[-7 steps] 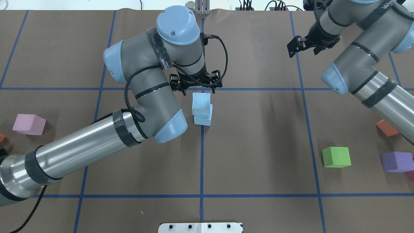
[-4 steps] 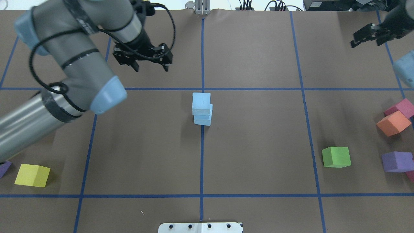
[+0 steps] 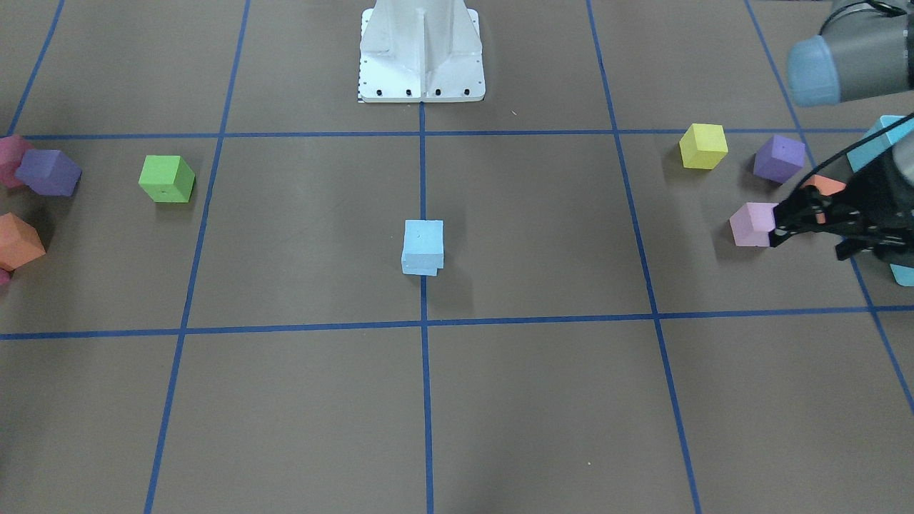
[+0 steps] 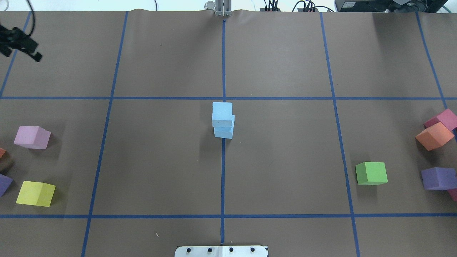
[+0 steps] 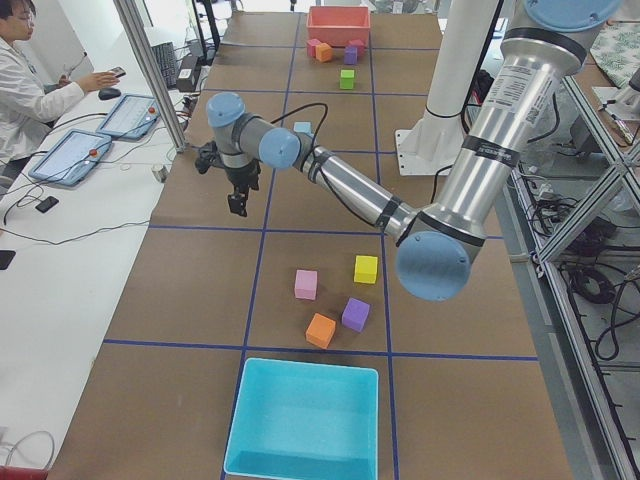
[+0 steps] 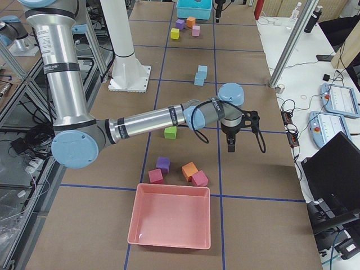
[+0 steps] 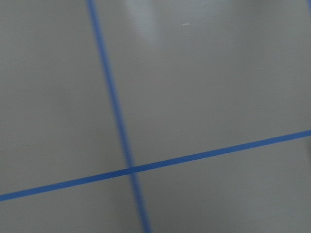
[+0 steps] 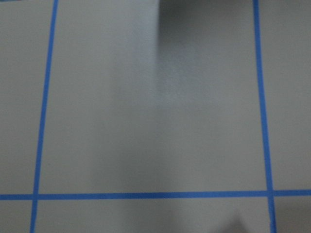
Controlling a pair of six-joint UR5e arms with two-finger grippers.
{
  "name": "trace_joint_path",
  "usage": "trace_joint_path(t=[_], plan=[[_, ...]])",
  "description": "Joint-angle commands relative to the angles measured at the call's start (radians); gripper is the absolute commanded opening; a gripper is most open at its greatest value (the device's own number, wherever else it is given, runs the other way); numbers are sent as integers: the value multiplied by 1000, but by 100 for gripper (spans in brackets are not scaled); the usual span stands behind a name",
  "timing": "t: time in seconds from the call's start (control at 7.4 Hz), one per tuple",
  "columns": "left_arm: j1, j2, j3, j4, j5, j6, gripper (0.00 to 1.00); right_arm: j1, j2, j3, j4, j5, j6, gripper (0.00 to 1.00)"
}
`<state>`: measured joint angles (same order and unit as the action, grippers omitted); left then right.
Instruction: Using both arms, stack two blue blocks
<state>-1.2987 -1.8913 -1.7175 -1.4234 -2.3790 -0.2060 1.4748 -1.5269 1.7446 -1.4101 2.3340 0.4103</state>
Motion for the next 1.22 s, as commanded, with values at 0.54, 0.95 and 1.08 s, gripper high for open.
trace_joint_path(t=[0.54, 0.95, 1.08], plan=[[-145, 371, 38, -150, -28, 254, 100, 30, -119, 46, -3, 1, -42, 100], [-151, 371, 36, -149, -28, 249, 100, 30, -121, 52, -3, 1, -42, 100], [-151, 371, 36, -149, -28, 249, 100, 30, -121, 52, -3, 1, -42, 100]])
